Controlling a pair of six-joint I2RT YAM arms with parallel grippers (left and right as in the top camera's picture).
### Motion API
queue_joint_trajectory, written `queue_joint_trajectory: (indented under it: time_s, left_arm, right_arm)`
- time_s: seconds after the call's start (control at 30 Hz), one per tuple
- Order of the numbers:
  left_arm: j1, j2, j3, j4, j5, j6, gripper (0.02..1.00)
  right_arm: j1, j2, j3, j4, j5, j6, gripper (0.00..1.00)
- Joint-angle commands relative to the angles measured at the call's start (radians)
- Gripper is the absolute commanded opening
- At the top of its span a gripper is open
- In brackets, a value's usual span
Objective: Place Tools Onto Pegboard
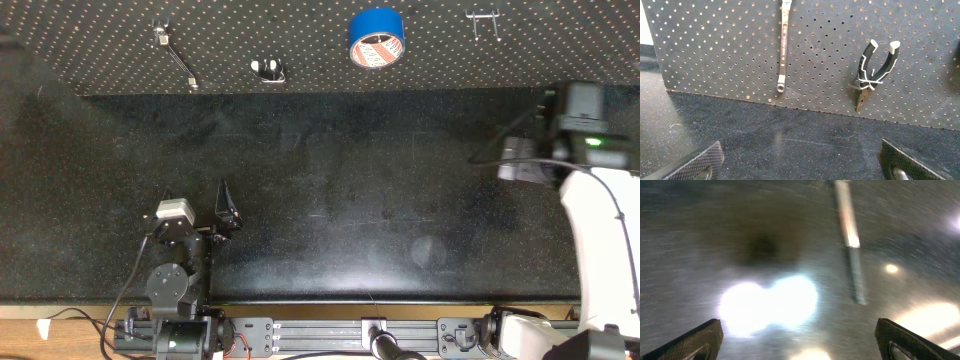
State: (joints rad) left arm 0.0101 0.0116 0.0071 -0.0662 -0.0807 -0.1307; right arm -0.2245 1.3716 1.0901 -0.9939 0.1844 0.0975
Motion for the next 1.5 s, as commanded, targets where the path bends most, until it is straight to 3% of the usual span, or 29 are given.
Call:
queue_joint_trajectory:
  time_s: [0.03,0.1,0.27,0.37,1.0,1.07,1.1,1.17,1.2,1.3,1.43,1.5]
  left_arm:
    - [-0.005,-0.008,-0.002,-0.007,0.007,0.013,0.996]
    - [-0.005,-0.008,-0.002,-0.007,0.007,0.013,0.996]
    - [-0.005,-0.008,-0.002,-0.007,0.007,0.013,0.998]
    - [-0.005,-0.008,-0.002,-0.007,0.007,0.013,0.996]
    - [-0.005,-0.008,-0.002,-0.007,0.007,0.013,0.996]
    - [-0.005,-0.008,-0.002,-0.007,0.007,0.013,0.996]
    - [-0.005,-0.008,-0.002,-0.007,0.007,0.013,0.996]
    - [-0.005,-0.008,-0.002,-0.007,0.007,0.013,0.996]
    - [-0.005,-0.008,-0.002,-0.007,0.007,0.013,0.996]
    - [-0.005,-0.008,-0.002,-0.007,0.007,0.013,0.996]
    - [-0.005,-0.008,-0.002,-0.007,0.007,0.013,0.996]
    - [-0.005,-0.008,-0.002,-0.007,0.007,0.013,0.996]
  right_arm:
    - [-0.193,0.054,-0.015,0.006,-0.079,-0.29,1.0]
    - [-0.238,0.089,-0.015,0.017,-0.124,-0.364,1.0]
    - [-0.312,0.206,-0.015,0.074,-0.146,-0.439,1.0]
    - [-0.325,0.25,-0.015,0.119,-0.217,-0.503,1.0]
    - [-0.333,0.42,-0.014,0.192,-0.222,-0.522,1.0]
    - [-0.333,0.422,-0.014,0.193,-0.222,-0.522,0.928]
    - [-0.333,0.424,-0.014,0.193,-0.221,-0.522,0.829]
    - [-0.333,0.428,-0.015,0.193,-0.218,-0.522,0.612]
    - [-0.333,0.431,-0.015,0.193,-0.215,-0.521,0.435]
    - [-0.333,0.443,-0.02,0.192,-0.164,-0.521,0.102]
    - [-0.333,0.443,-0.035,0.204,-0.088,-0.52,0.075]
    - [-0.333,0.425,-0.035,0.239,-0.092,-0.391,0.075]
